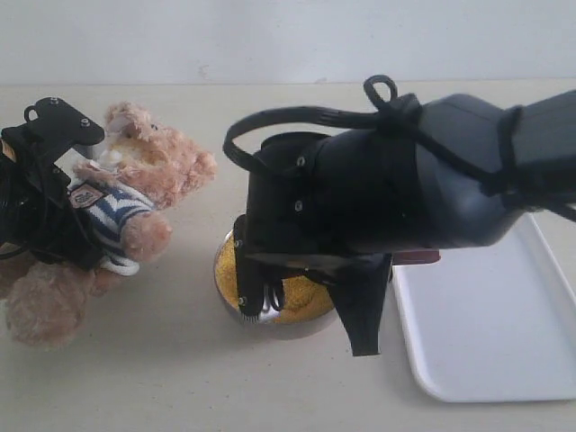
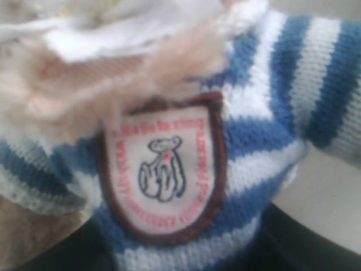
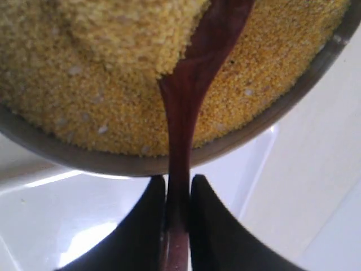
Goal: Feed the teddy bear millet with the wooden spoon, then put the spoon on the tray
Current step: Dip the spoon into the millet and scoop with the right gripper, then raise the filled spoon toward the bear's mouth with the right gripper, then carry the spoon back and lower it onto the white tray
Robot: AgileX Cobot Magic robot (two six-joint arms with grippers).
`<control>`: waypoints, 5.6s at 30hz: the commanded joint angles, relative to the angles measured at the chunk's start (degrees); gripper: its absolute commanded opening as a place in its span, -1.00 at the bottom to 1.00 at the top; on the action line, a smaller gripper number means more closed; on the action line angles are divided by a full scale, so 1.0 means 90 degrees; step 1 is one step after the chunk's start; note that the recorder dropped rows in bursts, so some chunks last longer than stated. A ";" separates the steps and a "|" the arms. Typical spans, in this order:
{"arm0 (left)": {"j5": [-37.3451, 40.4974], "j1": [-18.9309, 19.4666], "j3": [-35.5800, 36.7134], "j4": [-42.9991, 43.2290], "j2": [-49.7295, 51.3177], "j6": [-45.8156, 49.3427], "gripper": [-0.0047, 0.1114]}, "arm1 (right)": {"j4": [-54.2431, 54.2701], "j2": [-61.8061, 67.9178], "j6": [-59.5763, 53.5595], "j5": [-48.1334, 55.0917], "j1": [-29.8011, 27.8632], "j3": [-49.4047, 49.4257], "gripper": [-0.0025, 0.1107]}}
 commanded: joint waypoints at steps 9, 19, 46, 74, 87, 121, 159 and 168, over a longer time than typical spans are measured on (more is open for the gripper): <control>-0.0082 -0.0035 -0.0002 -0.0164 -0.0068 -0.0058 -0.85 | 0.1844 -0.0042 -0.0689 0.0454 -0.0571 -0.0535 -0.96; 0.0315 -0.0035 -0.0002 -0.0161 -0.0068 0.0112 -0.85 | 0.3199 -0.0042 -0.0892 0.1169 -0.0935 -0.1425 -0.96; 0.0292 -0.0506 0.0115 -0.0981 -0.0068 0.1428 -0.85 | 0.5954 0.0862 -0.1108 0.1169 -0.1827 -0.3296 -0.96; 0.0307 -0.0506 0.0115 -0.0982 -0.0068 0.1428 -0.85 | 0.6504 0.1867 -0.0648 0.1169 -0.1722 -0.4629 -0.96; 0.0260 -0.0490 0.0115 -0.0357 -0.0068 0.0984 -0.85 | 0.8316 0.1874 -0.0960 0.1169 -0.2539 -0.4617 -0.96; -0.0072 -0.0492 0.0115 -0.0357 -0.0068 0.0950 -0.85 | 1.1001 0.1932 -0.2130 0.1169 -0.2989 -0.3512 -0.96; -0.0058 0.0037 0.0102 0.1564 0.0511 -0.4608 -0.85 | 0.4277 -0.0360 0.1402 -0.1945 -0.5009 0.1117 -0.96; 0.0233 0.0037 -0.0305 0.1445 0.0554 -0.4579 -0.85 | 0.4118 -0.0360 0.1756 -0.2286 -0.5009 0.1426 -0.23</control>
